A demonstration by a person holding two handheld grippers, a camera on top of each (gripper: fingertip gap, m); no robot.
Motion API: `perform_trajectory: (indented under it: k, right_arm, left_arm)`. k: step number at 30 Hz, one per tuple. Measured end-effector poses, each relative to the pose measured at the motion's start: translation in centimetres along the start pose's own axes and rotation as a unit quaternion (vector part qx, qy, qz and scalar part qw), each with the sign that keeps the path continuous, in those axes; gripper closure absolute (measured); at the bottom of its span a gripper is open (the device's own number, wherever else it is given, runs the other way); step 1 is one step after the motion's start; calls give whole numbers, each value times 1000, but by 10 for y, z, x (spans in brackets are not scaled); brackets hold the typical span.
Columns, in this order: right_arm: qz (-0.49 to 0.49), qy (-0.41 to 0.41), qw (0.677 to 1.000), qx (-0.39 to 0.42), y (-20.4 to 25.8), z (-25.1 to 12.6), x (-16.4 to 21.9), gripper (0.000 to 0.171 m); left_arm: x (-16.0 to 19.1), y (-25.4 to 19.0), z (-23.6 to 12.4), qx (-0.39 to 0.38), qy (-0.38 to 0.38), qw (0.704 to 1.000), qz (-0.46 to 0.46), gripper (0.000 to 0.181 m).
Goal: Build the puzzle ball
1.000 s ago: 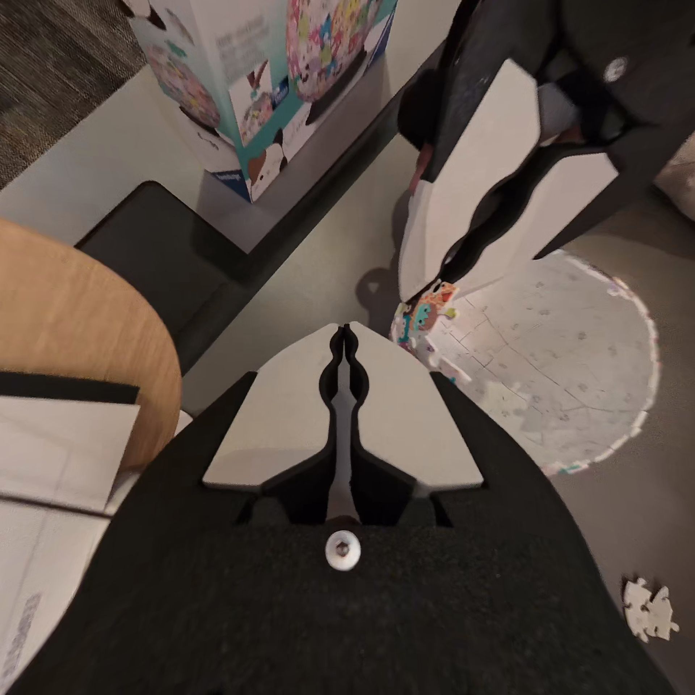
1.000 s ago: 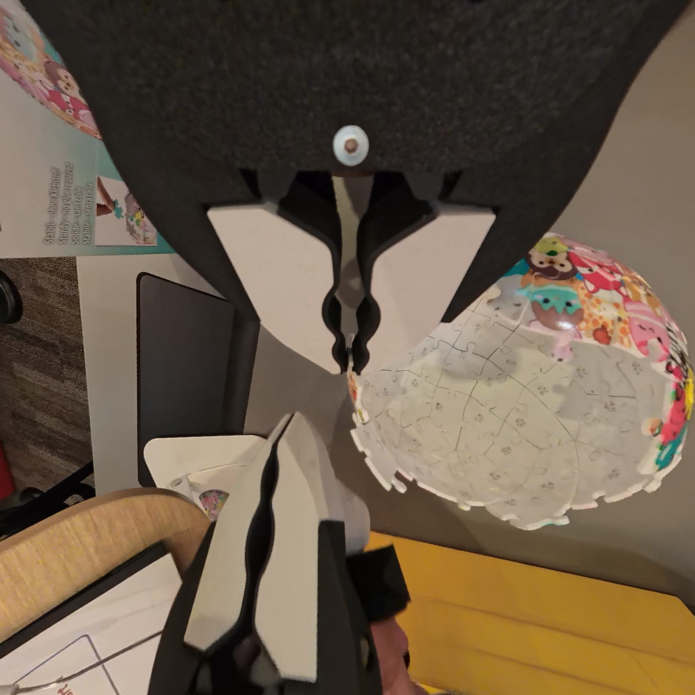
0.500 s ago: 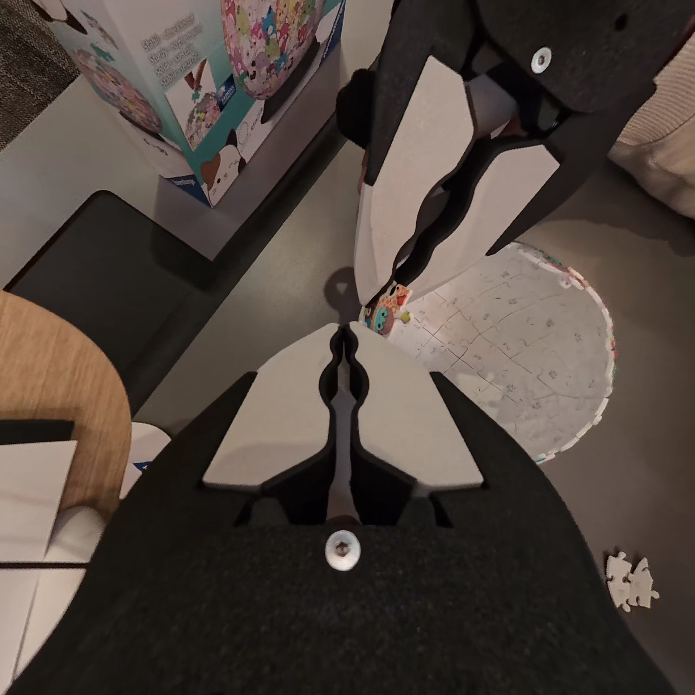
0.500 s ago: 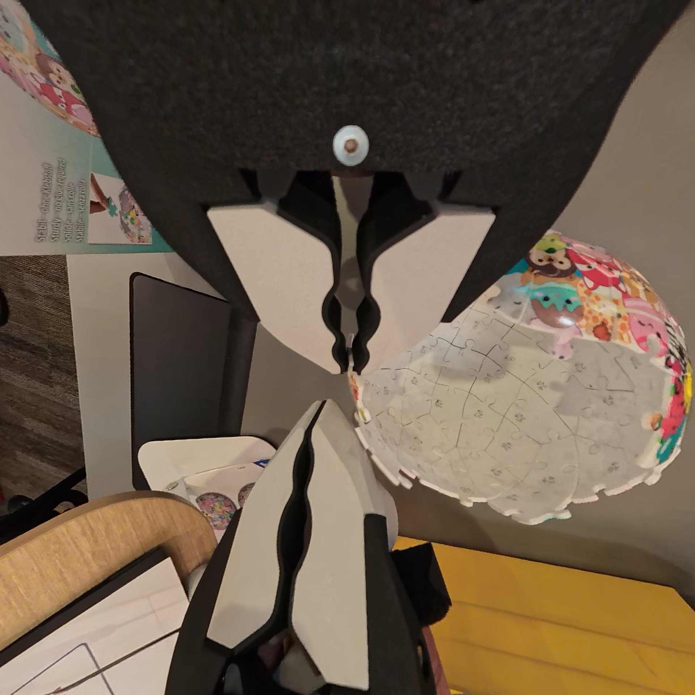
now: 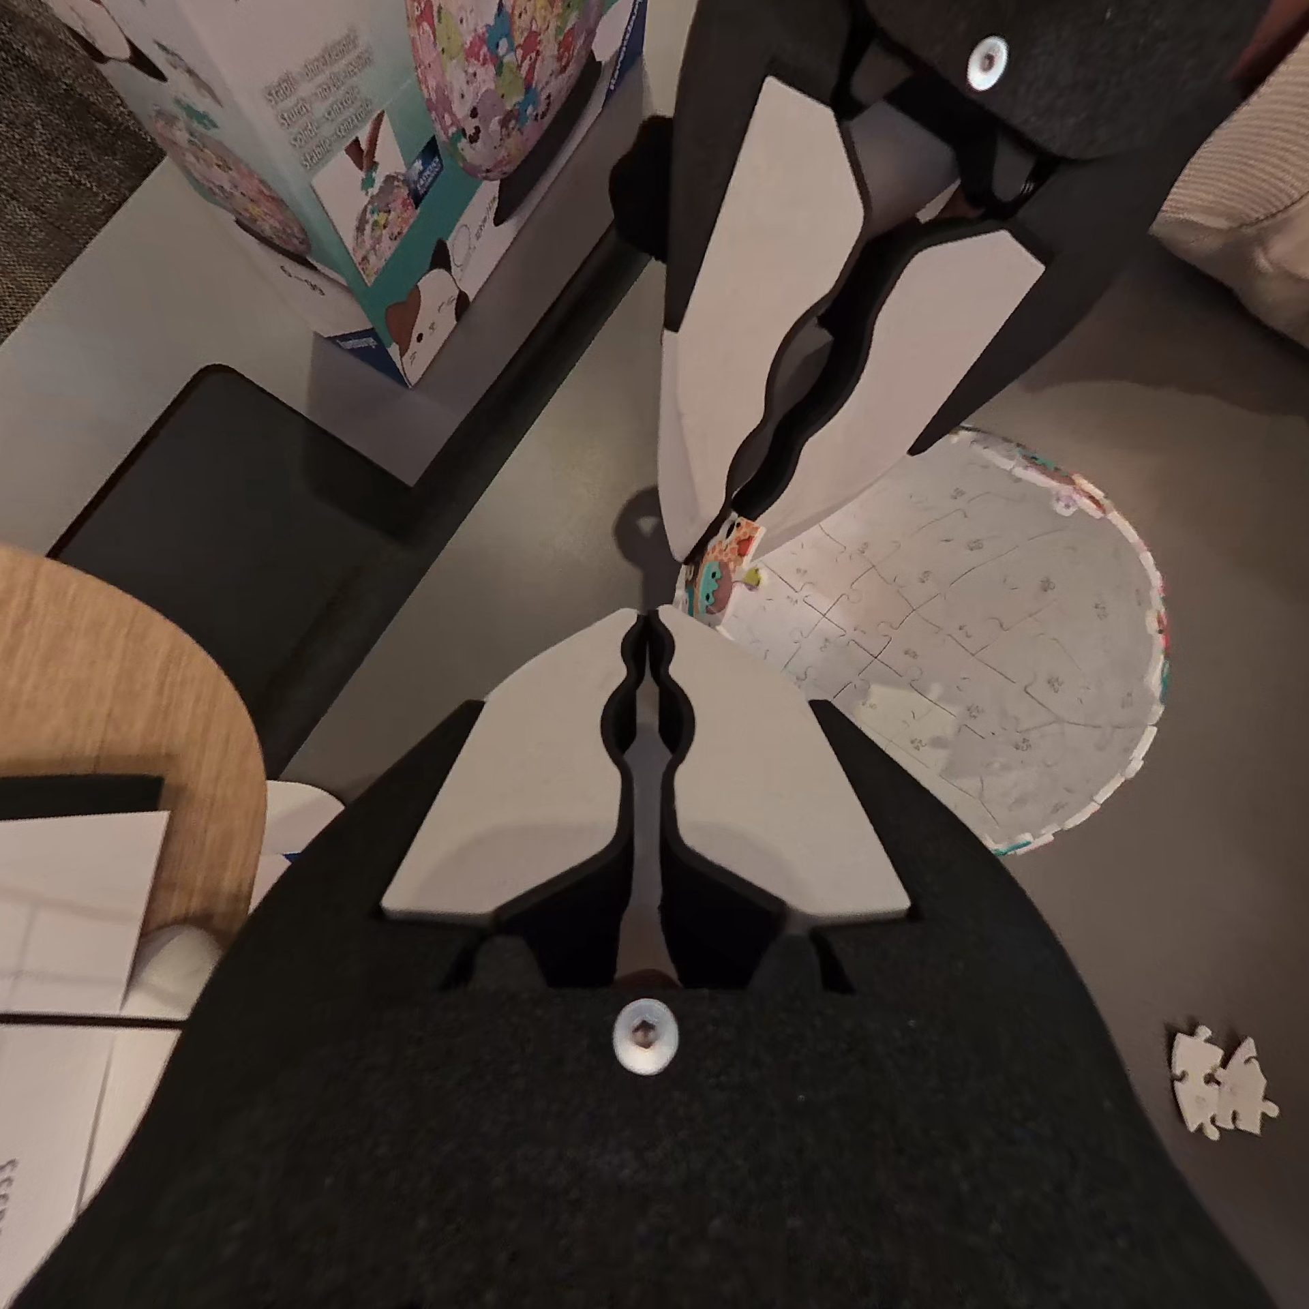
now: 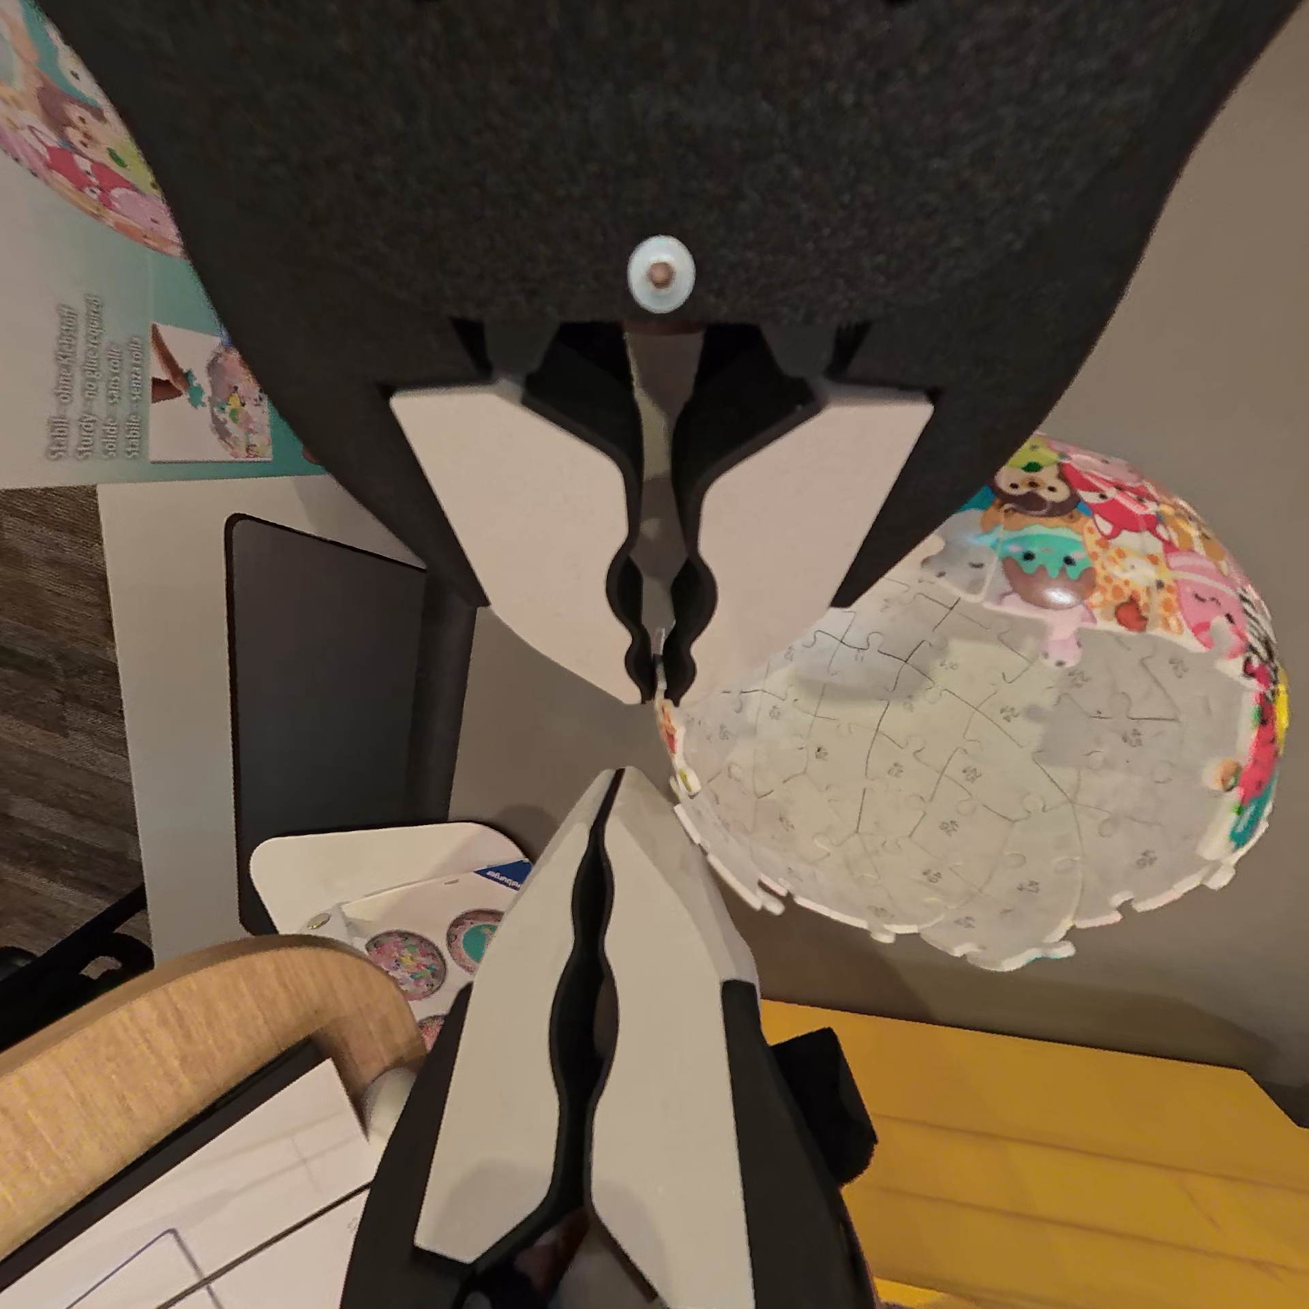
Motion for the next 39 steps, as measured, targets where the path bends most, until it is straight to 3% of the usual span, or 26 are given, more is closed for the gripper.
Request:
perform_trajectory:
  k: [39]
  right_arm:
    - [-25, -15, 999, 28, -4, 5, -4, 168]
  left_arm:
    - [19, 9, 12, -2, 57, 998, -21, 181]
Point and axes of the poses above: each gripper's, where its closed fingertips meet, z out along the fingers, x out of its underside, y = z × x across the jaws, the point moved 5 cm from there along -z, back along the fingers, and after that the axes turned 15 degrees about -x, right-handed, at the moved point
